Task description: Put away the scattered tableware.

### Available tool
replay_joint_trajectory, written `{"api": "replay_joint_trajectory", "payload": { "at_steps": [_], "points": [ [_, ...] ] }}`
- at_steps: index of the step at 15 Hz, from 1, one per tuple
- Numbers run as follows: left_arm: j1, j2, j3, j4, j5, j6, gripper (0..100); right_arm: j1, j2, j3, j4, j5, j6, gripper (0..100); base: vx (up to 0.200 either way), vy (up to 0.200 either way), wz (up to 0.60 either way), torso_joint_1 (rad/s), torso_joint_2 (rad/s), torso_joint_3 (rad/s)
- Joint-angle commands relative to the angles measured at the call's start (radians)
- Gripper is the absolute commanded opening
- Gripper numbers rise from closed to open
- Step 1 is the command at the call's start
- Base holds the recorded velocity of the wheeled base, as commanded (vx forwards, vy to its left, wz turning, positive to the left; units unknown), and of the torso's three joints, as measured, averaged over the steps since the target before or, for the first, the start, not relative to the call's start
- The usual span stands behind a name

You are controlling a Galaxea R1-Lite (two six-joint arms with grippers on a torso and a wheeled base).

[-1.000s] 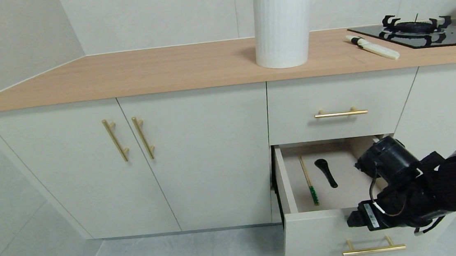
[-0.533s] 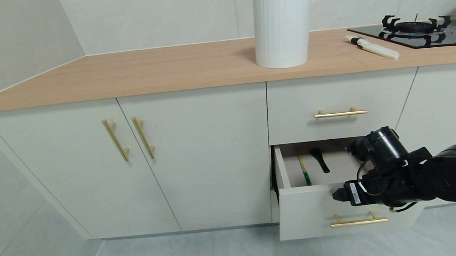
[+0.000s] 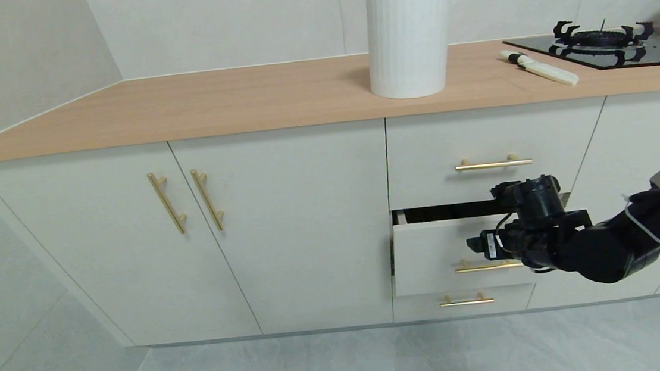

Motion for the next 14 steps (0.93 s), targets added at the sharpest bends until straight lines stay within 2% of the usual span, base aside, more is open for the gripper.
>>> {"api": "replay_joint_trajectory", "payload": {
  "at_steps": [1,3,7,11,14],
  "points": [
    [0.000,0.001,0.000,0.000,0.000,0.000,100,-0.011,0.116,-0.004,-0.145,-0.052,-0.002,100,0.000,0.000,0.00,0.000,0.00,0.000],
    [0.000,0.001,0.000,0.000,0.000,0.000,100,-0.011,0.166,-0.007,-0.260,-0.084,-0.004,100,0.000,0.000,0.00,0.000,0.00,0.000],
    [0.000,0.001,0.000,0.000,0.000,0.000,100,-0.027,0.242,-0.082,-0.373,-0.154,-0.002,100,0.000,0.000,0.00,0.000,0.00,0.000],
    [0.001,0.001,0.000,0.000,0.000,0.000,100,-0.042,0.292,-0.145,-0.438,-0.208,-0.002,100,0.000,0.000,0.00,0.000,0.00,0.000],
    [0.001,0.001,0.000,0.000,0.000,0.000,100,-0.042,0.291,-0.148,-0.445,-0.210,-0.001,100,0.000,0.000,0.00,0.000,0.00,0.000]
  ]
}}
